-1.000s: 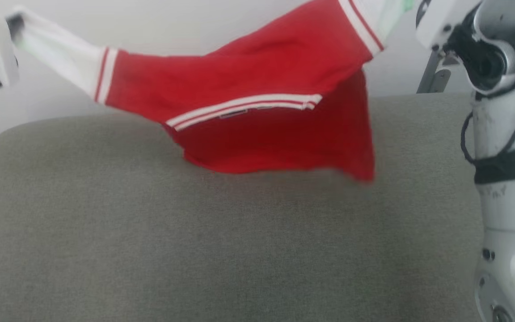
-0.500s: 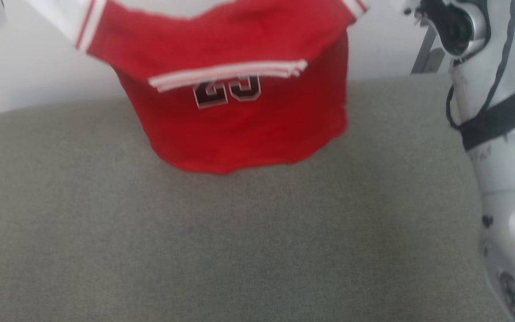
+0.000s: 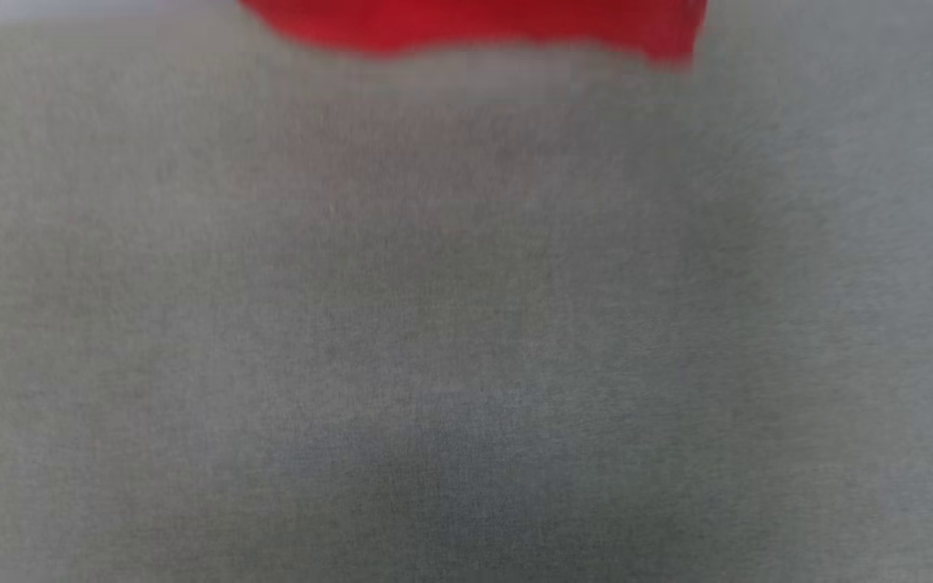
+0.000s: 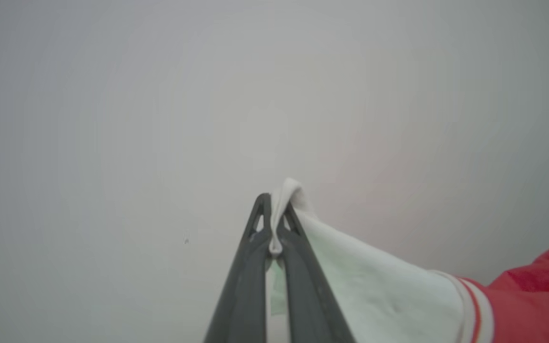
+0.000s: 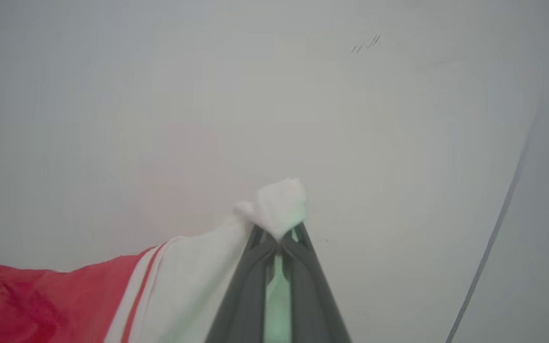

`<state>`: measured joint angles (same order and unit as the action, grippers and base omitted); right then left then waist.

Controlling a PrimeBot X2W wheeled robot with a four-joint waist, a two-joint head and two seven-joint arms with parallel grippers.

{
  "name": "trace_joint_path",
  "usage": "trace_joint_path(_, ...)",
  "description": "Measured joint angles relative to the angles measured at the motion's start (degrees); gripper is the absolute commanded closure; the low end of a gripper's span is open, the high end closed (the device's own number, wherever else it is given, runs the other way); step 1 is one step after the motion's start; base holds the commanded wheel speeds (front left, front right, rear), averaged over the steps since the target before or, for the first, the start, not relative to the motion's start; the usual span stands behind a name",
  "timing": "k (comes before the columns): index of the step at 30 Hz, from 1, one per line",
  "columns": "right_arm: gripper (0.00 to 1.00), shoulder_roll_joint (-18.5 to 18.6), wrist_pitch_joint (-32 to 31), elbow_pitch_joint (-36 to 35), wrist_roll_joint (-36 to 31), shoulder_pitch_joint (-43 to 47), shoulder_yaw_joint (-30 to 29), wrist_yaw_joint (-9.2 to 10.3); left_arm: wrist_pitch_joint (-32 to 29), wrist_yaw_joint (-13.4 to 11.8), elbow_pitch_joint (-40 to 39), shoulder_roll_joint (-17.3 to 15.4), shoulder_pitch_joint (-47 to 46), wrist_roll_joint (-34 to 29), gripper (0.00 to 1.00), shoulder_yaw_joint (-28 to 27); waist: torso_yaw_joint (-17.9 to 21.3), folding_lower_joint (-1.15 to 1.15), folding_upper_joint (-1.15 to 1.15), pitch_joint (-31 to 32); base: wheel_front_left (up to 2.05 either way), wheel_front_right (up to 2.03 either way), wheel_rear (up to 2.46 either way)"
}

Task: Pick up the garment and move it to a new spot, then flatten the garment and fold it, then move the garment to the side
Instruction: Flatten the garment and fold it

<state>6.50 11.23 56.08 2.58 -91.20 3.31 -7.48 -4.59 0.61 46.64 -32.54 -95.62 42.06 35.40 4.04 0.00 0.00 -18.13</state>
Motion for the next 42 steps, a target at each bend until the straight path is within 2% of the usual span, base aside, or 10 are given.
trace_joint_path(5, 1.0, 1.1, 3.27, 1.04, -9.2, -4.83, -3.43, -0.01, 9.77, 0.8, 4.25, 2.75, -5.43, -1.36, 1.0, -0.57, -1.03, 0.0, 0.0, -5.77, 0.0, 0.0, 0.0)
trace_joint_path(11, 1.0, -0.12, 3.66, 3.92, -16.36, -2.81, -7.45, -0.01, 15.41, 3.37, 11.6, 6.8, -4.03, -1.77, 1.0, 0.3, -2.98, 0.0, 0.0, -10.43, 0.0, 0.0, 0.0)
trace_joint_path(17, 1.0, -1.47, 3.27, 12.15, -15.85, 2.66, -11.01, -0.01, 12.73, 5.67, 18.73, 9.66, 1.96, 0.4, 1.0, 1.82, -4.26, 0.0, 0.0, -9.49, 0.0, 0.0, 0.0)
trace_joint_path(23, 1.0, -2.54, -0.78, 16.88, -11.7, 7.49, -10.21, -0.01, 1.87, 6.72, 21.12, 10.61, 8.51, 3.82, 1.0, 3.78, -4.67, 0.0, 0.0, -5.52, 0.0, 0.0, 0.0)
trace_joint_path(27, 1.0, -3.19, -5.36, 17.64, -7.82, 11.7, -5.59, -0.01, -6.44, 6.78, 16.75, 9.0, 15.25, 7.15, 1.0, 6.53, -4.78, 0.0, 0.0, -2.0, 0.0, 0.0, 0.0)
trace_joint_path(28, 1.0, -3.3, -7.99, 17.8, -4.99, 14.11, -2.12, -0.01, -9.58, 6.78, 14.14, 7.05, 18.82, 8.93, 1.0, 7.42, -4.79, 0.0, 0.0, -0.14, 0.0, 0.0, 0.0)
trace_joint_path(36, 1.0, -3.48, -19.02, 14.28, 10.68, 23.42, 13.78, -0.01, -17.97, 6.79, 5.49, 0.41, 31.52, 14.32, 1.0, 9.12, -4.53, 0.0, 0.0, 5.82, 0.0, 0.0, 0.0)
trace_joint_path(39, 1.0, -1.2, -27.04, 4.69, 20.43, 30.15, 23.21, -0.01, -21.26, 4.3, -1.92, -3.39, 38.97, 15.84, 1.0, 9.32, -4.34, 0.0, 0.0, 8.5, 0.0, 0.0, 0.0)
trace_joint_path(41, 1.0, 2.96, -31.16, -1.78, 25.68, 34.07, 27.73, -0.01, -22.57, 2.41, -7.19, -5.68, 42.72, 16.28, 1.0, 9.32, -4.22, 0.0, 0.0, 9.47, 0.0, 0.0, 0.0)
trace_joint_path(42, 1.0, 2.96, -31.16, -1.78, 25.68, 34.07, 27.73, -0.01, -22.57, 2.41, -7.19, -5.68, 42.72, 16.28, 1.0, 9.32, -4.22, 0.0, 0.0, 9.47, 0.0, 0.0, 0.0)
